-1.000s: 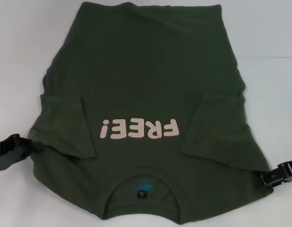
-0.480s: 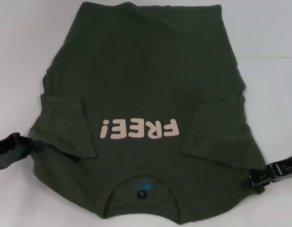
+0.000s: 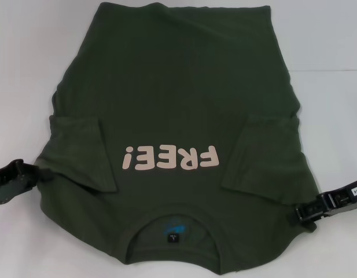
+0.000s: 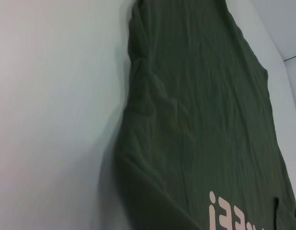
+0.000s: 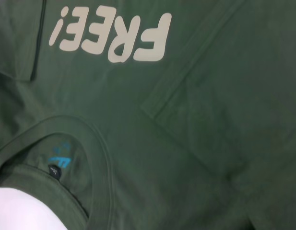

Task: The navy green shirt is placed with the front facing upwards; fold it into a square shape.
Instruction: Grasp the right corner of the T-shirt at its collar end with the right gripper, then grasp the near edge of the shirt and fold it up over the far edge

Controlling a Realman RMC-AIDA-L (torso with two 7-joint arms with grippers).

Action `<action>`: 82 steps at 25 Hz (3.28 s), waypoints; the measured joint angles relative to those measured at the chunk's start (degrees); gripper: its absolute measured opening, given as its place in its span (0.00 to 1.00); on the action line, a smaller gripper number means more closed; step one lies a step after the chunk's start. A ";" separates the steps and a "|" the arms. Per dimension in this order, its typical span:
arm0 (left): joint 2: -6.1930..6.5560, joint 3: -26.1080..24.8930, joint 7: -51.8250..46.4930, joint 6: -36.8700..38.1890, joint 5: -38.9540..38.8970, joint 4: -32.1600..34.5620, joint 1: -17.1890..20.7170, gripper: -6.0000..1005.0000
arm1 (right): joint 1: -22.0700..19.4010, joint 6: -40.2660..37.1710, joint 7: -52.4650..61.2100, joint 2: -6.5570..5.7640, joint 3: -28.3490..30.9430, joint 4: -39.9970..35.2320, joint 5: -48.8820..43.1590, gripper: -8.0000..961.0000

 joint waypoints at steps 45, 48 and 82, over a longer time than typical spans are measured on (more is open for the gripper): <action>-0.15 0.00 0.68 -0.02 -0.75 -0.09 0.25 0.04 | 1.38 2.89 2.12 0.25 -0.43 3.34 -0.09 0.54; -0.15 0.00 0.72 -0.04 -0.78 -0.09 0.20 0.04 | 1.54 3.35 2.16 0.32 -0.51 3.77 -0.10 0.56; 0.54 -0.35 4.93 8.67 -2.39 0.96 1.34 0.04 | -0.69 -5.39 0.64 -0.51 -1.87 -2.94 3.60 0.04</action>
